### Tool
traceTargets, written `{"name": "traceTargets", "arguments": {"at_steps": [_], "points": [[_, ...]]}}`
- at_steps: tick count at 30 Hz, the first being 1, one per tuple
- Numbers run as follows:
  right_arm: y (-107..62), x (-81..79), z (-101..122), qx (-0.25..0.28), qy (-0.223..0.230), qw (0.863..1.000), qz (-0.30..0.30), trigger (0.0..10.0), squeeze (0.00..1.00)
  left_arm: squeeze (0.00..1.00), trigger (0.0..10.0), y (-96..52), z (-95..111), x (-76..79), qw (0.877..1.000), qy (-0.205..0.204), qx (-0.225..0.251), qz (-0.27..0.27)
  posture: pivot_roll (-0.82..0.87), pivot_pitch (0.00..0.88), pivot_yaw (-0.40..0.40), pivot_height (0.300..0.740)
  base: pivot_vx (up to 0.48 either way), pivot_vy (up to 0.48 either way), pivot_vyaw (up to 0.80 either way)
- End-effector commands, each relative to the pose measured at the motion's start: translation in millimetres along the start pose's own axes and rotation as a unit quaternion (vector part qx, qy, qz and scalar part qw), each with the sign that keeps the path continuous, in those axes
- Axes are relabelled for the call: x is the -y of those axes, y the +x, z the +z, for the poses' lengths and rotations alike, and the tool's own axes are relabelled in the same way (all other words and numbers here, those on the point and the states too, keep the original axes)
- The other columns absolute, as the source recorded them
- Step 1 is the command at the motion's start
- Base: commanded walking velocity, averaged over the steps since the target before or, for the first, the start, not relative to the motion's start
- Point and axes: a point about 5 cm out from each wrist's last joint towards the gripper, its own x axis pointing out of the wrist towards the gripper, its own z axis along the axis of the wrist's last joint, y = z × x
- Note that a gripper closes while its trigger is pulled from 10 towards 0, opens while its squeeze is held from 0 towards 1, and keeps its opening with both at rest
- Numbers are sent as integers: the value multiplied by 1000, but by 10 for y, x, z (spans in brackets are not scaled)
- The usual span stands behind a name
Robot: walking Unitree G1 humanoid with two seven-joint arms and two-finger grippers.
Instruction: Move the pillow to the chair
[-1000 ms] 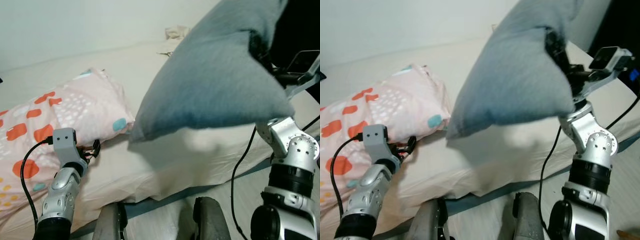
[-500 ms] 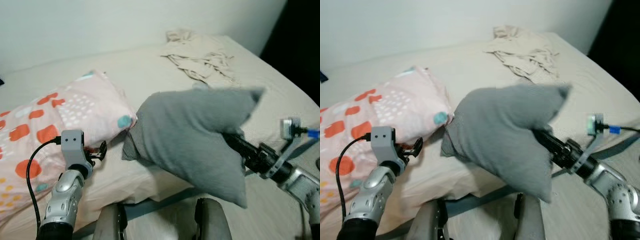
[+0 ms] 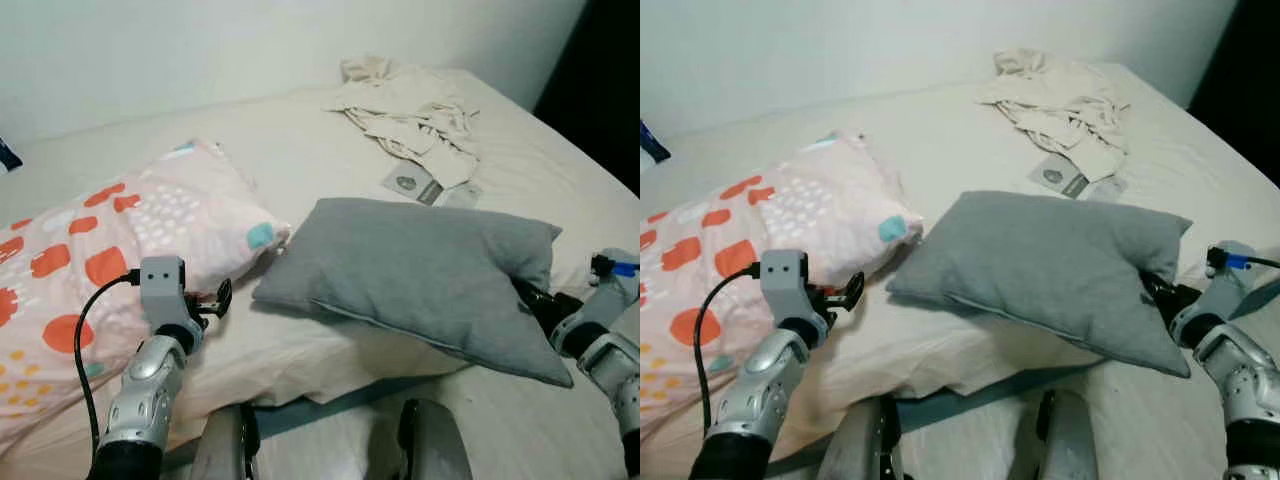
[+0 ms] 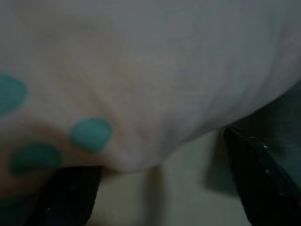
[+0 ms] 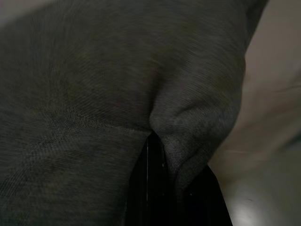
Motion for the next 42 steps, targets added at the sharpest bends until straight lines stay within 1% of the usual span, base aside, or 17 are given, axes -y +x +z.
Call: {"name": "traceTargets", "arguments": {"at_steps": [1,3,4,6,10,11,12,14,18,24,25,26,29,30,33,38,42], "points": [[3,135,-85,-16,-67,995,-67,0,0,0,10000,-28,-74,251,982,-129,-56,-126,36,202,57,570,0,0,0],[37,89,-156,-30,-78,995,-54,0,0,0,10000,-125,-178,412,948,-186,-137,-219,42,204,52,570,0,0,0],[37,89,-156,-30,-78,995,-54,0,0,0,10000,-125,-178,412,948,-186,-137,-219,42,204,52,570,0,0,0],[73,21,-211,-37,-75,996,-33,0,0,0,10000,-173,-309,455,921,-238,-189,-244,50,210,45,570,0,0,0],[112,-63,-257,-35,-68,997,-13,0,0,0,10000,-184,-445,475,899,-287,-208,-256,47,217,42,570,0,0,0],[112,-63,-257,-35,-68,997,-13,0,0,0,10000,-184,-445,475,899,-287,-208,-256,47,217,42,570,0,0,0],[139,-93,-276,-32,-66,997,-9,0,0,0,10000,-99,-528,471,915,-271,-204,-218,47,219,42,570,0,0,0],[162,-123,-288,-30,-69,997,-4,0,0,0,10000,-21,-537,458,926,-268,-191,-186,43,221,45,570,0,0,0],[191,-239,-310,-24,-61,998,19,0,0,0,10000,91,-578,464,936,-270,-177,-143,33,230,51,570,0,0,0],[214,-397,-374,-20,-51,997,49,0,0,0,10000,161,-532,553,930,-308,-139,-147,26,237,55,570,0,0,0],[219,-444,-408,-22,-47,997,57,0,0,86,10000,182,-486,579,925,-330,-116,-152,26,238,56,570,0,0,0],[223,-495,-457,-26,-43,997,62,0,0,498,10000,196,-446,603,916,-356,-95,-157,26,241,56,570,0,0,0],[232,-567,-537,-32,-34,996,72,0,0,420,10000,226,-417,639,900,-398,-71,-163,28,242,55,570,0,0,0],[233,-597,-570,-35,-32,996,76,0,0,0,10000,238,-410,651,892,-418,-61,-162,27,242,55,570,0,0,0],[229,-716,-657,-43,-30,994,95,0,0,0,10000,267,-402,689,870,-468,-43,-150,25,245,55,570,0,0,0],[228,-822,-713,-47,-26,993,108,0,0,0,10000,299,-461,760,885,-443,-46,-132,25,248,53,570,0,0,0],[241,-1038,-780,-53,-34,988,138,0,0,0,10000,365,-627,825,957,-275,-68,-58,21,246,50,570,0,0,0]]}}
